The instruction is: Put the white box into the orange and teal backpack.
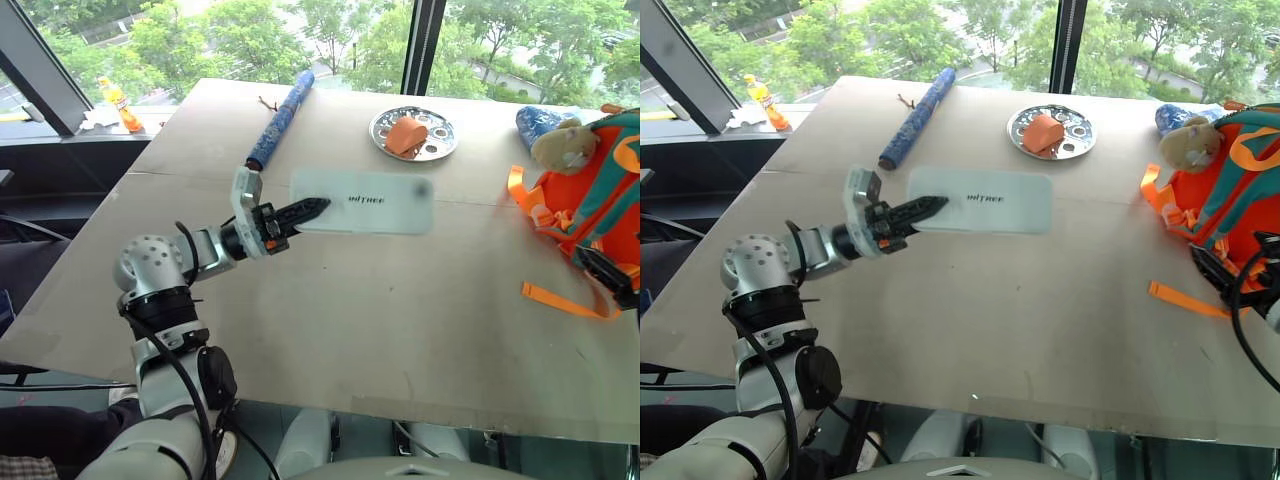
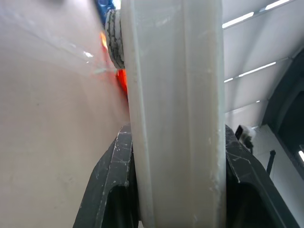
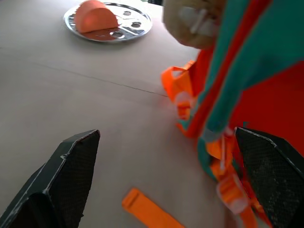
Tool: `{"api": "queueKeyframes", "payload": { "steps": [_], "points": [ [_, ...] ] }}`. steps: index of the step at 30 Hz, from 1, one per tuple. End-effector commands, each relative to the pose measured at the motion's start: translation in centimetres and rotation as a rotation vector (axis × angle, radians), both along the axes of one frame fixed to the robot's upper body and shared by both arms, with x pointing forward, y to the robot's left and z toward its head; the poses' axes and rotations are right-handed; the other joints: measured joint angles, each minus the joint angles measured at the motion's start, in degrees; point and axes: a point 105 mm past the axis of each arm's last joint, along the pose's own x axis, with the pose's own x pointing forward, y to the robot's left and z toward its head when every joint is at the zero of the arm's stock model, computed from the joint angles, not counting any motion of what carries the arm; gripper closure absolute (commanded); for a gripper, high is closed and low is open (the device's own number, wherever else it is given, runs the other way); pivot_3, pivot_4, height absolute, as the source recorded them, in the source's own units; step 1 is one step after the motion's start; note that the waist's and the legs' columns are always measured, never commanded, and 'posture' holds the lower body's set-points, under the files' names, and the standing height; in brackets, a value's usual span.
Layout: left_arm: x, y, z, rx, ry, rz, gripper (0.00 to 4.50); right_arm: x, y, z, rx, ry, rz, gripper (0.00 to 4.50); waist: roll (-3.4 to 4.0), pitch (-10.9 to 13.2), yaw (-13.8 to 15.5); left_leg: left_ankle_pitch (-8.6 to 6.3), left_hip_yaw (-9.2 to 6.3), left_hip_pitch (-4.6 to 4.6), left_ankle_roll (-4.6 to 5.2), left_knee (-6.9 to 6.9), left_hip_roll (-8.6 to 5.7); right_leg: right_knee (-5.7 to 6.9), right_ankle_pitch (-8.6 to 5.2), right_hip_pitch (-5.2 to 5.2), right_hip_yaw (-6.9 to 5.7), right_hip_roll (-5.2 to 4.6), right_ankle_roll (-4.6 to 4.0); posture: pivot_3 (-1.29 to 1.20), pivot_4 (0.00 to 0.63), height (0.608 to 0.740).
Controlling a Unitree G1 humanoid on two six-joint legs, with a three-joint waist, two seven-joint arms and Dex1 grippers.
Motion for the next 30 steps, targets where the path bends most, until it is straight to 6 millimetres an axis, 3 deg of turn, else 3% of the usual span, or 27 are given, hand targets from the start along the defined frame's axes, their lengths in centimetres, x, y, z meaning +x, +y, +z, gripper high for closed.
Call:
{"api": "queueKeyframes", "payload": {
  "steps": [1, 8, 12, 13, 14, 16, 17, 21, 23, 25, 30],
  "points": [
    [-0.6, -0.1, 2.1, -0.030, -0.077, -0.008, 3.28, 1.1, -1.6, 1.0, 0.024, -0.052, -0.072, 0.01, 0.00, 0.0, -0.2, 0.00, 0.06, 0.05, 0.00, 0.00, 0.00, 0.02, 0.00, 0.01, 0.01, 0.01, 0.00, 0.00, 0.150, 0.731],
    [-0.9, -0.6, 2.1, -0.003, -0.092, 0.018, 3.28, 6.1, -2.6, 1.2, 0.111, -0.111, -0.076, 0.01, -0.01, 0.0, -0.8, 0.01, 0.12, 0.12, -0.02, -0.02, 0.01, 0.06, 0.00, 0.00, 0.06, 0.06, 0.00, 0.00, 0.150, 0.731],
    [-1.0, -0.4, 1.9, -0.005, -0.088, 0.048, 3.28, 10.9, -1.6, 2.6, 0.170, -0.183, 0.032, 0.01, 0.01, 0.0, -1.3, 0.02, 0.13, 0.09, -0.03, -0.04, 0.02, -0.02, 0.00, 0.00, 0.07, 0.05, 0.01, 0.00, 0.150, 0.731],
    [-1.0, -0.4, 1.8, 0.002, -0.089, 0.061, 3.28, 12.0, -1.5, 2.8, 0.158, -0.197, 0.053, 0.40, 0.02, 0.0, -1.4, 0.02, 0.20, 0.11, -0.03, -0.03, 0.01, -0.02, 0.01, 0.00, 0.13, 0.05, 0.02, 0.00, 0.150, 0.731],
    [-0.9, -0.3, 1.8, 0.001, -0.091, 0.072, 3.28, 12.5, -1.2, 3.0, 0.158, -0.206, 0.077, 0.40, 0.02, 0.0, -1.5, 0.02, 0.21, 0.13, -0.03, -0.02, 0.01, -0.02, 0.01, 0.00, 0.14, 0.05, 0.02, 0.00, 0.150, 0.731],
    [-0.7, -0.1, 1.8, -0.003, -0.094, 0.098, 3.28, 13.3, -1.0, 3.2, 0.150, -0.222, 0.106, 1.01, 0.01, 0.0, -1.4, 0.04, 0.22, 0.20, -0.08, -0.04, 0.01, 0.03, 0.01, 0.01, 0.15, 0.08, 0.02, 0.00, 0.150, 0.731],
    [-0.6, 0.0, 1.8, -0.003, -0.098, 0.119, 3.28, 13.7, -1.1, 3.3, 0.139, -0.237, 0.117, 1.52, 0.01, 0.1, -1.3, 0.05, 0.15, 0.16, -0.09, -0.05, 0.06, 0.01, 0.01, 0.01, 0.12, 0.11, 0.02, 0.00, 0.150, 0.731],
    [0.6, 1.1, 2.0, -0.035, -0.095, 0.237, 3.28, 13.7, -0.1, 4.1, 0.172, -0.318, 0.222, 3.33, 0.02, 0.1, -1.1, 0.09, 0.01, 0.05, -0.16, -0.14, 0.10, -0.11, 0.01, -0.02, 0.10, 0.09, 0.02, 0.00, 0.150, 0.731],
    [1.0, 1.4, 2.2, -0.050, -0.098, 0.272, 3.28, 13.1, 0.7, 4.7, 0.170, -0.330, 0.289, 3.62, 0.02, 0.1, -1.2, 0.08, 0.00, 0.00, -0.16, -0.12, 0.08, -0.18, 0.01, -0.01, -0.01, 0.04, 0.02, 0.00, 0.150, 0.731],
    [1.5, 1.8, 2.6, -0.077, -0.098, 0.300, 3.28, 12.1, 1.9, 5.8, 0.190, -0.357, 0.387, 4.47, 0.03, 0.1, -1.1, 0.08, 0.00, 0.00, -0.17, -0.10, 0.08, -0.17, 0.01, -0.01, -0.03, 0.03, 0.02, 0.00, 0.150, 0.731],
    [2.4, 2.5, 3.5, -0.124, -0.106, 0.341, 3.28, 8.0, 5.9, 8.0, 0.224, -0.337, 0.693, 4.47, 0.23, 0.2, -1.1, 0.09, -0.04, 0.00, -0.18, -0.09, 0.08, -0.13, 0.01, -0.02, -0.07, 0.03, 0.03, 0.00, 0.150, 0.731]
  ]
}}
